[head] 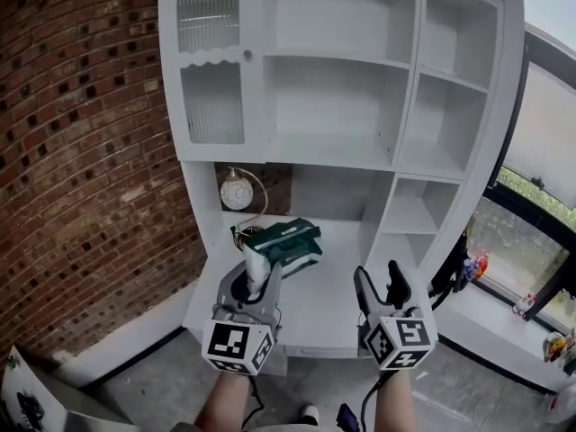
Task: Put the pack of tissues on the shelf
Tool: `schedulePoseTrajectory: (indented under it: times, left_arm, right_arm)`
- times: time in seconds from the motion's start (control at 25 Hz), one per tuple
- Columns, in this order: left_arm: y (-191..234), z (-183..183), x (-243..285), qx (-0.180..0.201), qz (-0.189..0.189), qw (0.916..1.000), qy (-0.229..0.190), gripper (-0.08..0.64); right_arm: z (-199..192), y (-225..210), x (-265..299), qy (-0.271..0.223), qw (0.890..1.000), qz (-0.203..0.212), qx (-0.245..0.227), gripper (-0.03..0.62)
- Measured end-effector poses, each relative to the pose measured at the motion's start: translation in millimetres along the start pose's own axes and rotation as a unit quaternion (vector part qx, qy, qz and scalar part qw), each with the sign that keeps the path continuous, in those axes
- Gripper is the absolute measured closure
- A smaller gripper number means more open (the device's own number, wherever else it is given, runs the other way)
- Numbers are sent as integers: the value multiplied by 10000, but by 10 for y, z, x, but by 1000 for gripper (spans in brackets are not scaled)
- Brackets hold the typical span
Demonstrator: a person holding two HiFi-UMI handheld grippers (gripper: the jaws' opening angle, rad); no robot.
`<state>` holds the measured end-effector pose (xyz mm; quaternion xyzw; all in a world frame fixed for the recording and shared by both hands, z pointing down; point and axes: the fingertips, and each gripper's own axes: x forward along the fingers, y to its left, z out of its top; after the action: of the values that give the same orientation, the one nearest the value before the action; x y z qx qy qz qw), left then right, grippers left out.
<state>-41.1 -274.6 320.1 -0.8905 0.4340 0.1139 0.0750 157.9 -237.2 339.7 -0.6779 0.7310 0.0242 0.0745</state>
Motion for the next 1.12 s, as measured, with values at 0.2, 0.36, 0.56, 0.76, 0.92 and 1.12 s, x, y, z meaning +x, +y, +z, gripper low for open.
schedulePoseTrajectory:
  times: [0.2,0.36,0.56,0.76,0.92,1.12]
  left_arm:
    - [8,-7,399,15,116,9999,-79,449]
    - [-63,-94,776,-51,153,9998,-78,449]
    - [-157,-237,1131,-247,131,9996,-70,449]
    - [-226,-363,1377,-468,37,9989,-14,449]
    - [-255,-440,1532,-732,-136,9972,21,449]
    - [-287,-535,1668,-1073,-512,9929,65,449]
  right_arm:
    - [87,-232,359,-99,9997,231,16,293]
    - [111,-492,673,-115,9990,424,46,292]
    - [108,-718,934,-134,9975,692,17,291]
    - [40,-861,1106,-78,9964,828,137,291]
    - [2,-861,1210,-56,9947,1011,182,291]
    - [-81,-815,1341,-2,9919,1237,295,291]
